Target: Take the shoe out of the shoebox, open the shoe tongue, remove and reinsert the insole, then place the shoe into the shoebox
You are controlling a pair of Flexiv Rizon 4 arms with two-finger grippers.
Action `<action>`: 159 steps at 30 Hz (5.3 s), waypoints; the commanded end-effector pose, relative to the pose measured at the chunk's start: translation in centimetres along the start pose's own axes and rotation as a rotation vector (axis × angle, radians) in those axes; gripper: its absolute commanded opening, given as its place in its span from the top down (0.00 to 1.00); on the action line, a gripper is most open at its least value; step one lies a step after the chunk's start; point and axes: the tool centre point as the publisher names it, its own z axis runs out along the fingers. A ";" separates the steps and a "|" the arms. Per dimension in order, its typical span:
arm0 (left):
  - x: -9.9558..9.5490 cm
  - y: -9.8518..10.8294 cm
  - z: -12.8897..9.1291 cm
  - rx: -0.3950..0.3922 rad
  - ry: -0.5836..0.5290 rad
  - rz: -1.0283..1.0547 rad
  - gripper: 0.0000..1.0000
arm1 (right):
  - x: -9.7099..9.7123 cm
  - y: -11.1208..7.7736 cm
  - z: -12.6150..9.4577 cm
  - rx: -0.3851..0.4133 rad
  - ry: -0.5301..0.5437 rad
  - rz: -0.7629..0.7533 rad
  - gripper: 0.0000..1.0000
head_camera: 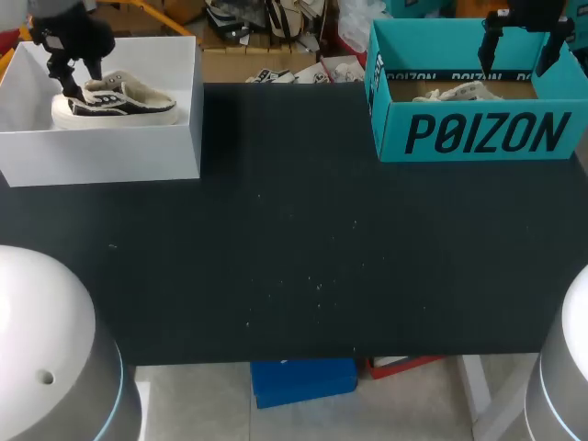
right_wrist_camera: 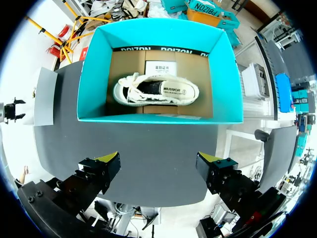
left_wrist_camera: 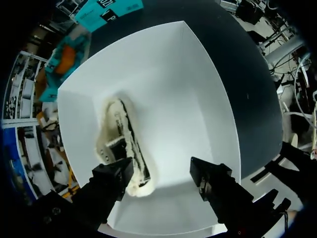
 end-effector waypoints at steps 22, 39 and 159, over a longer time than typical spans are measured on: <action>-4.7 0.9 7.1 -0.048 0.027 -0.089 0.26 | 0.0 0.0 0.0 0.000 0.000 0.000 0.00; -3.7 0.3 10.8 -0.050 0.068 -0.128 0.51 | 0.0 0.0 0.0 0.000 0.000 0.000 0.00; 17.9 -44.9 5.0 -0.077 -0.189 -0.235 1.00 | 0.0 0.0 0.0 0.000 0.000 0.000 0.00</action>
